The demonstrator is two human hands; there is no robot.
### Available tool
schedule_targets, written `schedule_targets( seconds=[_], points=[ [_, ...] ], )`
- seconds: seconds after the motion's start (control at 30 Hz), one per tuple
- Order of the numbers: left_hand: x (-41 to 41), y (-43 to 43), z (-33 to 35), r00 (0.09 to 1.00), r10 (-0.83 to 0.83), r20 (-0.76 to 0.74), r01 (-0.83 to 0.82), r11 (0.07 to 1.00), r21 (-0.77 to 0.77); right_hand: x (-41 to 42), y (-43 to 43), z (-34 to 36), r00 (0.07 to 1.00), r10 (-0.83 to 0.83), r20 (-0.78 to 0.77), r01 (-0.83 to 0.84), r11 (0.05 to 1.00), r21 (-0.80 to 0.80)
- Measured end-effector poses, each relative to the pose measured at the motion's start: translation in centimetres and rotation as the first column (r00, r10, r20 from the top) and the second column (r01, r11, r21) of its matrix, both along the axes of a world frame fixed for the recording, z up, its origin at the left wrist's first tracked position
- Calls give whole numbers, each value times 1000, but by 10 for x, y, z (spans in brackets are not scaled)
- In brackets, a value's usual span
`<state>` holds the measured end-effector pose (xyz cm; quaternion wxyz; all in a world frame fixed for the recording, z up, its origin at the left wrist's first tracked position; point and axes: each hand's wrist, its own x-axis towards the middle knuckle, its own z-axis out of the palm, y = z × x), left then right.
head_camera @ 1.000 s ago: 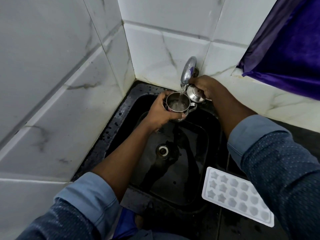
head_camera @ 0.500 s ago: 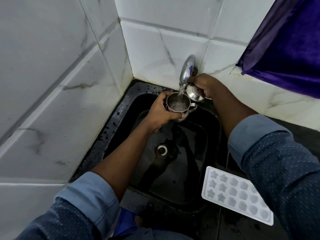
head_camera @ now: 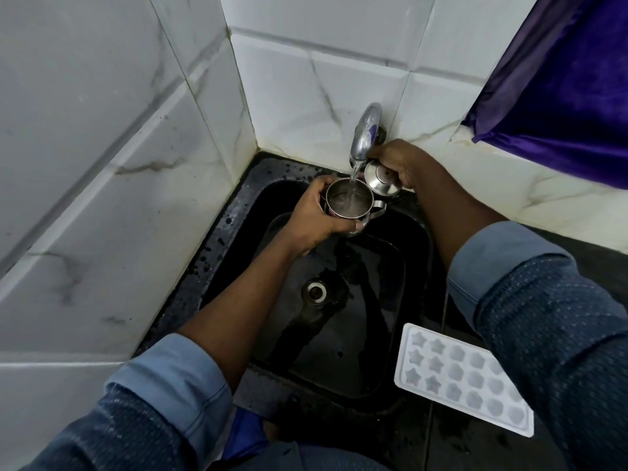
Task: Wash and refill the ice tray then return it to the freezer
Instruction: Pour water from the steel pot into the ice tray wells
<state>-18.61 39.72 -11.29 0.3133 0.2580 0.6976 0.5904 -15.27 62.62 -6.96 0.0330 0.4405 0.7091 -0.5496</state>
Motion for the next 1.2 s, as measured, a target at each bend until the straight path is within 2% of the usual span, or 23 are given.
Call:
schedule_targets(
  seconds=[0.5, 0.6, 0.7, 0.87, 0.97, 1.07, 1.2],
  points=[
    [0, -2, 1, 1000, -23, -3, 23, 1000, -3, -2, 4, -1, 999, -10, 31, 10, 1000, -9],
    [1, -2, 2, 1000, -17, -10, 17, 1000, -1, 0, 4, -2, 999, -50, 8, 51, 994, -100],
    [1, -3, 3, 1000, -25, -11, 25, 1000, 2, 6, 6, -18, 996, -94, 7, 92, 950, -298],
    [0, -6, 6, 1000, -20, 10, 20, 1000, 15, 9, 9, -49, 966, -205, -155, 102, 859, -501],
    [-1, -9, 6, 1000, -24, 4, 24, 1000, 16, 16, -2, -41, 960, -213, -181, 97, 861, -499],
    [0, -14, 7, 999, -29, -15, 29, 999, 12, 30, -13, -34, 936, -297, -187, 179, 863, -472],
    [8, -25, 10, 999, -41, -19, 41, 999, -4, 63, -27, -22, 853, -503, -142, 349, 751, -561]
  ],
)
